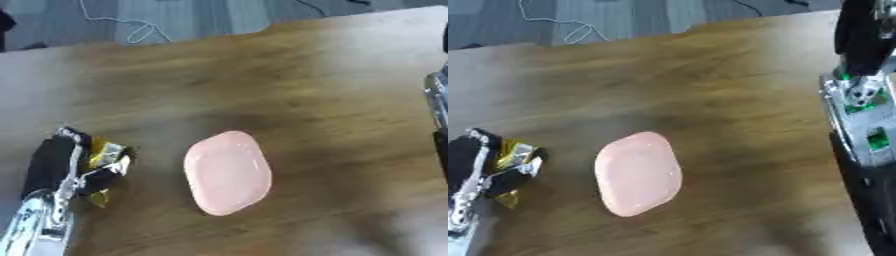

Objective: Pick up objects on the table and place them in the box.

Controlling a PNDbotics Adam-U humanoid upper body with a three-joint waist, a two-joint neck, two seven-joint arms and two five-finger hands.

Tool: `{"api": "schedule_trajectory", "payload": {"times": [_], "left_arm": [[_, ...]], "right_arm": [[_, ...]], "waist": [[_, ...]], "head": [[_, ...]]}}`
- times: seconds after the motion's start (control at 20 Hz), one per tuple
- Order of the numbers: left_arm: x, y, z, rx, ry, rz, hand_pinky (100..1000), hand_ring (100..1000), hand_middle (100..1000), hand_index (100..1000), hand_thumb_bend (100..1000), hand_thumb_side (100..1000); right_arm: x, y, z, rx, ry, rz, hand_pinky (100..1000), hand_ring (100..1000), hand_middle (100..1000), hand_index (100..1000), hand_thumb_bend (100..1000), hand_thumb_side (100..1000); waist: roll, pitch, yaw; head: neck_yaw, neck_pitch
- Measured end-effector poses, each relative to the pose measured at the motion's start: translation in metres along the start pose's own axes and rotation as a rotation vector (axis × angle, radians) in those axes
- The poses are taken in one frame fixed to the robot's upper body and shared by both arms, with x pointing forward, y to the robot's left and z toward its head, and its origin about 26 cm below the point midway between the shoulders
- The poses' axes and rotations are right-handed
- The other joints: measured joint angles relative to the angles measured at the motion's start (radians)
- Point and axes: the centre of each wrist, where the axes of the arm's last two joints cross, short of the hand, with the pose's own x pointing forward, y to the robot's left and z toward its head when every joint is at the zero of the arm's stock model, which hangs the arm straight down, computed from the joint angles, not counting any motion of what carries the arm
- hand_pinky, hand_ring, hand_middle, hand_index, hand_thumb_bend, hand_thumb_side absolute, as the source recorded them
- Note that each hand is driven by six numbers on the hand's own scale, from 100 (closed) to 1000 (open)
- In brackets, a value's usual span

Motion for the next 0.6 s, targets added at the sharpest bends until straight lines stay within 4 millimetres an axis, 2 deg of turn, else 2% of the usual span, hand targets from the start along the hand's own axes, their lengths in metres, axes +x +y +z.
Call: {"api": "schedule_trajectory", "payload": {"times": [0.1,0.25,0.6], "left_arm": [[0.004,0.011,-0.007,0.026,-0.024,0.056,100,100,100,122,281,100],[0.008,0.039,-0.018,0.074,-0.078,0.111,100,100,100,123,278,100],[0.006,0.087,-0.031,0.12,-0.157,0.104,100,100,100,125,275,100]], "right_arm": [[0.0,0.0,0.0,0.0,0.004,0.001,543,697,751,777,100,953],[0.0,0.0,0.0,-0.001,0.01,0.003,541,695,751,777,100,952],[0.0,0.0,0.001,0.003,0.023,0.007,536,690,750,777,100,949]], "waist": [[0.002,0.0,-0.001],[0.008,-0.002,-0.002],[0.016,-0.013,-0.002]], "head": [[0.0,0.0],[0.0,0.0],[0.0,0.0]]}}
